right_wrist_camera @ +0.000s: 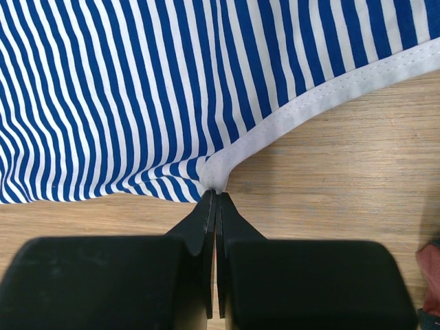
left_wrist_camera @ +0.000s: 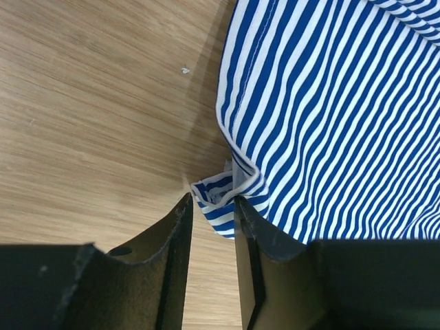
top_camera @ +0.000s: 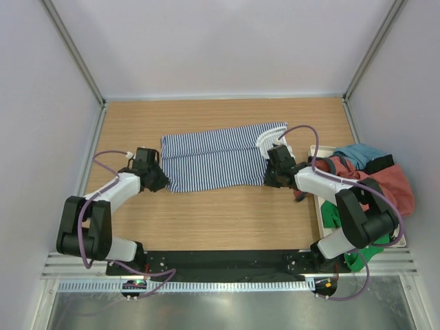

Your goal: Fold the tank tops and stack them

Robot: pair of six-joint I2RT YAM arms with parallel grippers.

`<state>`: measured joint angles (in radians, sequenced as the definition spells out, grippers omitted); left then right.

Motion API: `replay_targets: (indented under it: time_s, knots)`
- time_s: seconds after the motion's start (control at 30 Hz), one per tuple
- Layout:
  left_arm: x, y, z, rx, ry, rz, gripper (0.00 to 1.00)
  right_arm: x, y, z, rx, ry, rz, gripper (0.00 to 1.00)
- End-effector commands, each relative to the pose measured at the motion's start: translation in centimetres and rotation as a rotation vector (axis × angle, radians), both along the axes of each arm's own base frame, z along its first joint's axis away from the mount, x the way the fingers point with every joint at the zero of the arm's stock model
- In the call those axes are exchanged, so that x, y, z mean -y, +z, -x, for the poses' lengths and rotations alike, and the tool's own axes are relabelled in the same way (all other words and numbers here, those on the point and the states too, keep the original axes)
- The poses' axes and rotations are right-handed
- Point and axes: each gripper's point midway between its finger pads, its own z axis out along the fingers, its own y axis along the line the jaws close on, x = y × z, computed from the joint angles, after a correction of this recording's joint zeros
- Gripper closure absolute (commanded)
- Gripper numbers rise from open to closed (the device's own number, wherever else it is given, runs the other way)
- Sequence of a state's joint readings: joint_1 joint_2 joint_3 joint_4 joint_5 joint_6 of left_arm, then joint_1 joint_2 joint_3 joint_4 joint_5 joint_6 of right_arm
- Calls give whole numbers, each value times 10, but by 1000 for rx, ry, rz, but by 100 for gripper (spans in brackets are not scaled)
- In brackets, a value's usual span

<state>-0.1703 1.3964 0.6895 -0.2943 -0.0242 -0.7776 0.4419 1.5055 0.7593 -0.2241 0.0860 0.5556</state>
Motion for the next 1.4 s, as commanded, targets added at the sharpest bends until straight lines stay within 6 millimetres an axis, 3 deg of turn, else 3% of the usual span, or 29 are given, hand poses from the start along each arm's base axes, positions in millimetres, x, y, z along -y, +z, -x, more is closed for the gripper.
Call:
replay_targets:
  time_s: [0.0,0.1,0.3,0.43,0.47,0.53,0.77,1.0,1.23,1.37]
  knots:
    - [6,-1,-7,19,-31,11,68,-2,7,-10,38,1,-14,99]
    - [6,-6,-8,-1,-40,-2,64,-2,7,-11,37,1,-18,99]
    - [4,-20,-7,-62,-50,-44,66,-2,6,-9,33,0,-17,99]
    - [-6,-28,-3,-103,-36,-95,82,0,7,-9,37,-5,-16,99]
    - [-5,-26,-1,-97,-36,-93,92,0,9,-9,40,-5,-17,99]
    - [-5,-19,0,-76,-34,-88,100,1,14,-8,49,-5,-22,99]
    - [-7,15,27,-30,-28,-106,100,-4,24,5,18,13,-56,99]
    - [-10,16,52,-39,8,-80,100,0,28,13,3,-5,-54,99]
    - [-7,13,44,-50,4,-79,100,-2,45,-3,40,9,-31,99]
    - [-7,16,31,-57,1,-95,100,-9,60,-28,70,23,-14,99]
